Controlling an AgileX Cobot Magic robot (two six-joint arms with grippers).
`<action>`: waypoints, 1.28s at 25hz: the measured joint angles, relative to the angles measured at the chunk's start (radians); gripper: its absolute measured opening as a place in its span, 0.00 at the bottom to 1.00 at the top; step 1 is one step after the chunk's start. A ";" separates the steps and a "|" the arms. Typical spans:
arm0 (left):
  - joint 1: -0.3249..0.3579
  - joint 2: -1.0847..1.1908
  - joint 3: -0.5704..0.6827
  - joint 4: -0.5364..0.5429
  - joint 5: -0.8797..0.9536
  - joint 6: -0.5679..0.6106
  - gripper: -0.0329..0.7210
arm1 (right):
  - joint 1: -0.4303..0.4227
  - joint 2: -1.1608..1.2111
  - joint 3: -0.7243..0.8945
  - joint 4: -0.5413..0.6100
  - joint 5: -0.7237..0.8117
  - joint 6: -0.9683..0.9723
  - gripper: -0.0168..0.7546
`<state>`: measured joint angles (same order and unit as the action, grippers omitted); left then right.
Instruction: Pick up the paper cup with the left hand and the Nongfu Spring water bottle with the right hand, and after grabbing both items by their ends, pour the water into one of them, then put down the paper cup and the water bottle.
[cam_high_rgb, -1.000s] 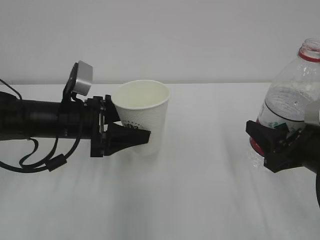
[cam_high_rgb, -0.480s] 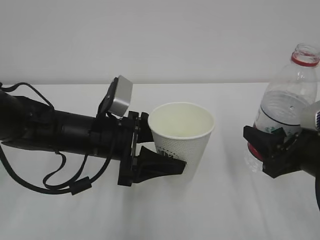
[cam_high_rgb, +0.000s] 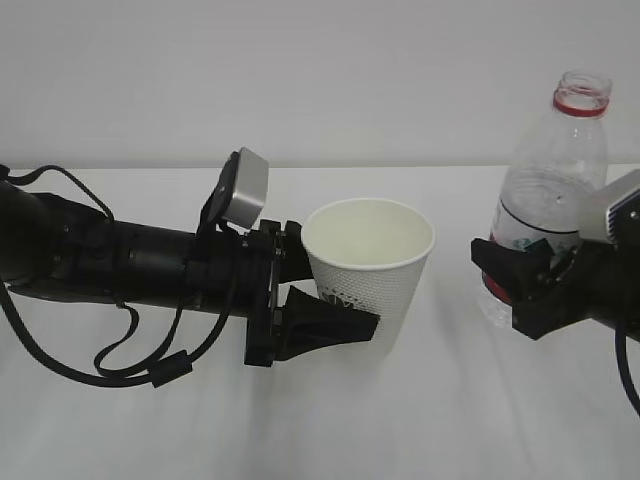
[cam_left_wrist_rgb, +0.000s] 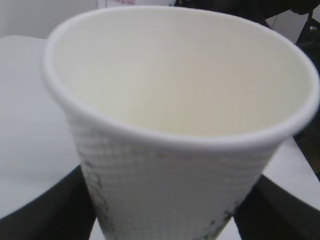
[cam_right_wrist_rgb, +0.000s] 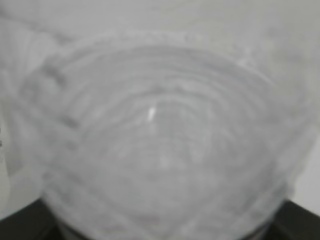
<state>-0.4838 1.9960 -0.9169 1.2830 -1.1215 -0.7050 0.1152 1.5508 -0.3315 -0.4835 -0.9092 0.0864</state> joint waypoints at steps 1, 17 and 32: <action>0.000 0.000 0.000 -0.001 -0.005 0.000 0.80 | 0.000 0.000 -0.007 -0.008 0.013 0.000 0.67; 0.000 0.000 0.000 -0.005 -0.019 0.000 0.79 | 0.000 0.000 -0.182 -0.109 0.116 0.000 0.67; 0.000 0.000 0.000 -0.005 -0.019 0.000 0.79 | 0.000 0.000 -0.275 -0.123 0.167 -0.121 0.67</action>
<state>-0.4838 1.9960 -0.9169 1.2784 -1.1403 -0.7050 0.1152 1.5508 -0.6070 -0.6063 -0.7424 -0.0342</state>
